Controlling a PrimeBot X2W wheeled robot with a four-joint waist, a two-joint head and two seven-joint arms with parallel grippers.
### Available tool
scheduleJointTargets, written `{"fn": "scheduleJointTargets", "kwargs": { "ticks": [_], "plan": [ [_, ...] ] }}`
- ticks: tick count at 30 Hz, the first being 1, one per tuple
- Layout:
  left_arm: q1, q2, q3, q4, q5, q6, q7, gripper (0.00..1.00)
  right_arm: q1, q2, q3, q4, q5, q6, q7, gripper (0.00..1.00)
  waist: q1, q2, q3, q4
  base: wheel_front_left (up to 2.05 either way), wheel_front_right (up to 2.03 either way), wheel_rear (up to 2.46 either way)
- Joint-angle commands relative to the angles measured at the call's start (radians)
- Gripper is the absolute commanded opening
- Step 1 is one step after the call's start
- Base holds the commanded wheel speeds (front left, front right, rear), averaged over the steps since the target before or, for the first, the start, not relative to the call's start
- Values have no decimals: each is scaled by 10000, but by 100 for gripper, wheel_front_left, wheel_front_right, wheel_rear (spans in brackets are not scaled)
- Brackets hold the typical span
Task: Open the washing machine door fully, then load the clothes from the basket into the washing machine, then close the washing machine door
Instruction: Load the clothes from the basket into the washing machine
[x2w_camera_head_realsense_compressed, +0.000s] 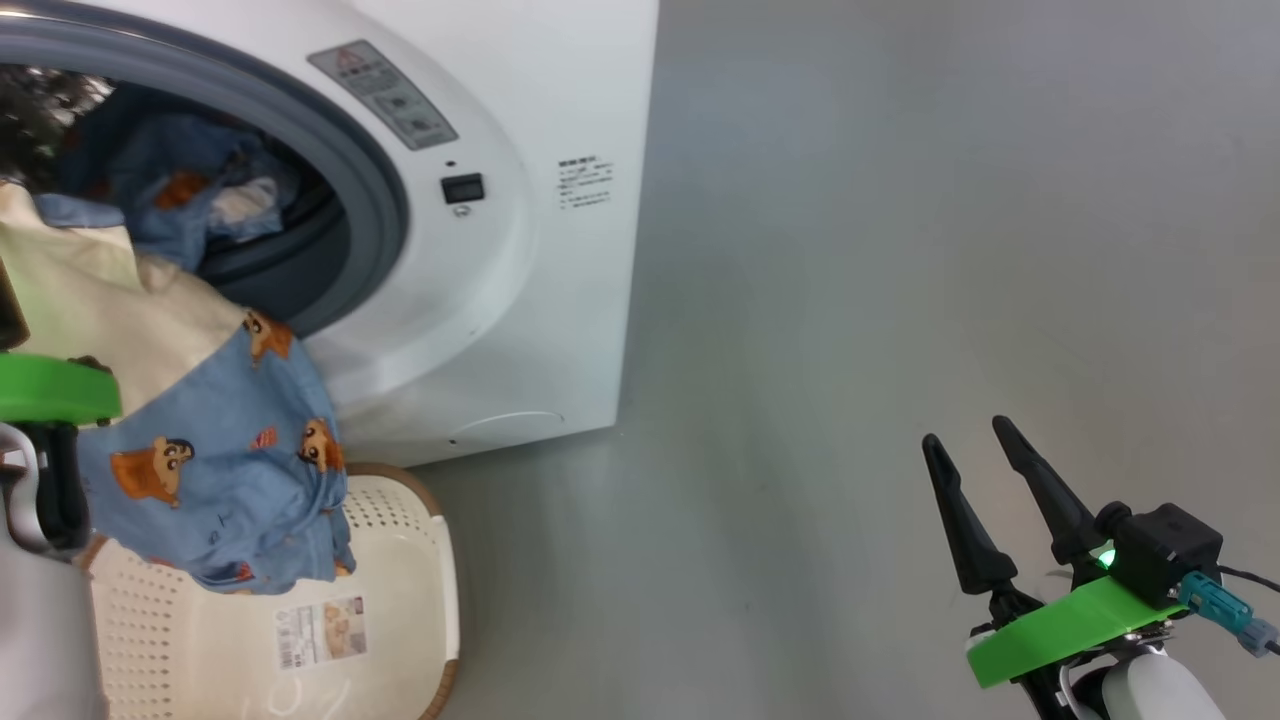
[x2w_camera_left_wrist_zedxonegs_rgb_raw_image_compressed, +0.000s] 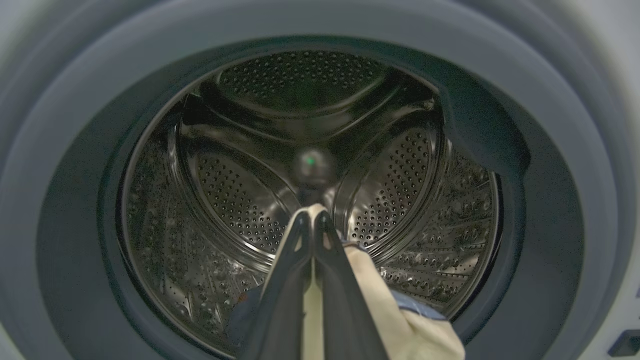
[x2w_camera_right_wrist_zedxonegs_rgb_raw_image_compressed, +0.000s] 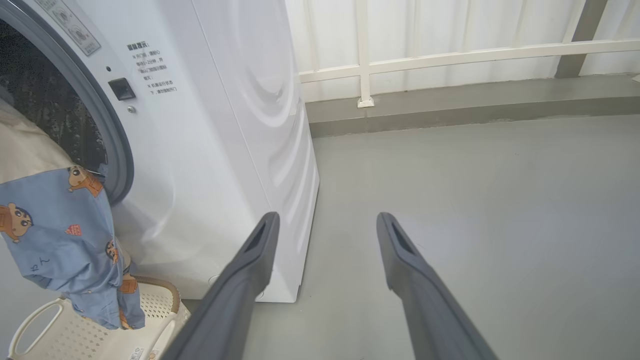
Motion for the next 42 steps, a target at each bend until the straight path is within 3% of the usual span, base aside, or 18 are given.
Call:
{"fn": "scheduleJointTargets", "kwargs": {
  "ticks": [1,16,24,28,33,38,42],
  "plan": [
    [-595,556,177,378,163,-54,-80,0,-237,-8,276,-252,29,14,-48,100,0,-1,312,-294,0,0,0],
    [-3329,1250,-198,4699,614,-86,-80,0,-934,258,485,-534,-43,14,-48,100,0,-1,1713,-924,0,0,0],
    [-4298,1814,-249,5842,822,-21,-80,0,-1251,428,610,-533,-52,14,-48,100,0,-1,2232,-1246,0,0,0],
    [-4730,2101,-202,5300,1007,144,-80,0,-1371,488,599,-562,-50,14,-48,100,0,-1,2479,-1376,0,0,0],
    [-4959,2169,86,3505,1188,264,-80,0,-1469,559,533,-611,-75,14,-48,100,0,-1,2739,-1410,0,0,0],
    [-4927,2091,321,1167,1697,305,-80,0,-1648,648,546,-651,-96,14,-48,100,0,-1,3018,-1409,0,0,0],
    [-4671,1901,533,657,1864,331,-80,0,-1747,702,567,-667,-116,14,-48,100,0,-1,3114,-1384,0,0,0]
  ]
}}
